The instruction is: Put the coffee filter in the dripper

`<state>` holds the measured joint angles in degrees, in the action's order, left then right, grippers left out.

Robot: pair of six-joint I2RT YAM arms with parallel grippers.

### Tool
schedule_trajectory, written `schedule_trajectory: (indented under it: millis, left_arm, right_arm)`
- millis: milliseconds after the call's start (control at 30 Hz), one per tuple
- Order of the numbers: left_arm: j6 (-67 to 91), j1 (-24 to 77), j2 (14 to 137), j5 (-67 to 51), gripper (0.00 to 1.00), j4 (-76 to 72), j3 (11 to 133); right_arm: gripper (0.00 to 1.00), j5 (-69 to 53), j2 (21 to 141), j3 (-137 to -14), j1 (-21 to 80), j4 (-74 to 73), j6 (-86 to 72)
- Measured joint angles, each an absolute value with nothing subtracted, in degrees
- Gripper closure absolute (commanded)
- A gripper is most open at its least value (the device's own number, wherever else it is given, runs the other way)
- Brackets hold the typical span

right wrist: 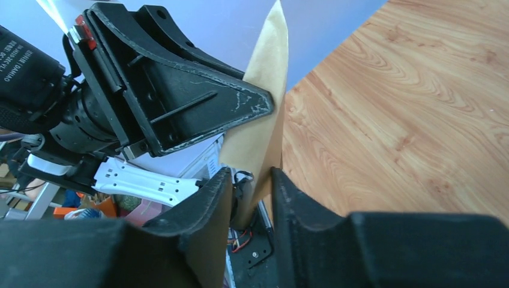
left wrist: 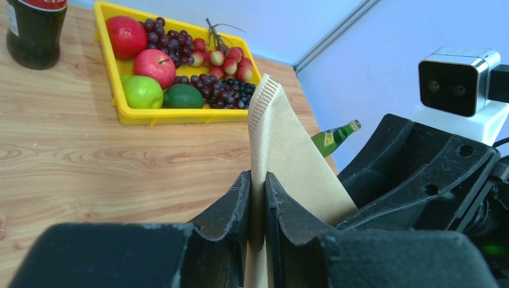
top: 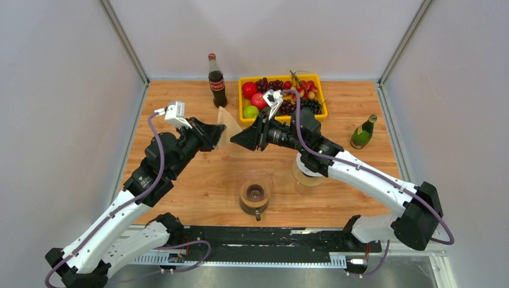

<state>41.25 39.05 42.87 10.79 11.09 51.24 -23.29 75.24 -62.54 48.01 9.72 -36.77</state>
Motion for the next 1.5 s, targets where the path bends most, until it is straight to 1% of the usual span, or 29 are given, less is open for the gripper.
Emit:
schedule_trajectory:
  millis: [67,200,233,300,367,433,467,500,533,567,600,667,767,933,1100,1233,1367,1500]
  left_arm:
    - [41.30,39.05,42.94,10.79,0.78,10.74,51.18]
    - [41.41,39.05,42.98,10.55,0.75,10.39,50.87]
    - [41.50,39.05,42.96,10.50,0.75,10.35,50.81]
    - [41.54,39.03,42.92,10.35,0.75,10.31,50.57]
    - [41.60,39.03,42.85,10.20,0.72,10.17,50.22]
    - [41.69,39.05,42.78,9.89,0.64,10.11,49.87]
    - [41.76,39.05,42.76,9.72,0.52,10.07,49.78]
    - [41.69,39.05,42.72,9.52,0.47,10.07,49.74]
    - [41.36,39.05,42.63,9.47,0.36,10.04,49.69]
    - [41.36,39.03,42.52,9.41,0.28,10.07,49.67]
    - [40.95,39.05,42.41,9.39,0.09,10.09,49.65]
    - [39.68,39.05,42.17,9.41,0.01,10.31,49.67]
    - [37.17,39.05,41.87,9.78,0.00,12.36,50.11]
    - [30.61,39.05,41.87,11.33,0.00,17.23,52.82]
    - [22.74,39.03,41.74,11.27,0.00,18.59,54.52]
    - [15.94,39.05,43.20,8.64,0.00,19.29,56.49]
    - [8.60,39.05,46.57,4.93,0.00,19.99,59.90]
    - [-0.60,39.05,50.37,-3.27,0.00,20.58,62.22]
  right_arm:
    - [0.82,-23.27,75.55,-62.76,48.40,10.15,-37.04]
    - [0.98,-22.13,75.66,-62.85,48.71,10.11,-37.10]
    - [1.00,-21.54,75.66,-62.89,48.71,10.00,-37.04]
    - [1.00,-19.66,75.66,-62.96,48.69,9.50,-37.01]
    - [1.00,-17.89,75.66,-62.96,48.69,9.19,-36.99]
    - [1.00,-16.78,75.66,-62.96,48.69,8.82,-36.71]
    - [1.00,-16.51,75.66,-62.96,48.69,8.69,-36.34]
    - [1.00,-16.36,75.66,-62.96,48.69,8.45,-36.01]
    - [1.00,-16.32,75.66,-63.00,48.69,8.05,-35.31]
    - [1.00,-16.32,75.66,-63.31,48.69,6.92,-34.20]
    - [1.00,-16.27,75.66,-63.68,48.69,5.89,-33.17]
    - [1.00,-16.03,75.66,-65.76,48.69,1.30,-29.76]
    - [1.00,-15.64,75.66,-69.78,48.29,-5.65,-22.90]
    - [1.00,-13.26,75.66,-77.12,47.92,-19.05,-5.52]
    - [1.00,-8.91,75.77,-82.83,47.86,-30.85,11.11]
    - [1.00,-6.17,75.94,-83.85,47.81,-36.88,22.59]
    - [1.00,-6.13,76.58,-84.90,47.75,-42.02,32.23]
    - [1.00,-7.25,77.43,-86.39,47.75,-45.15,38.35]
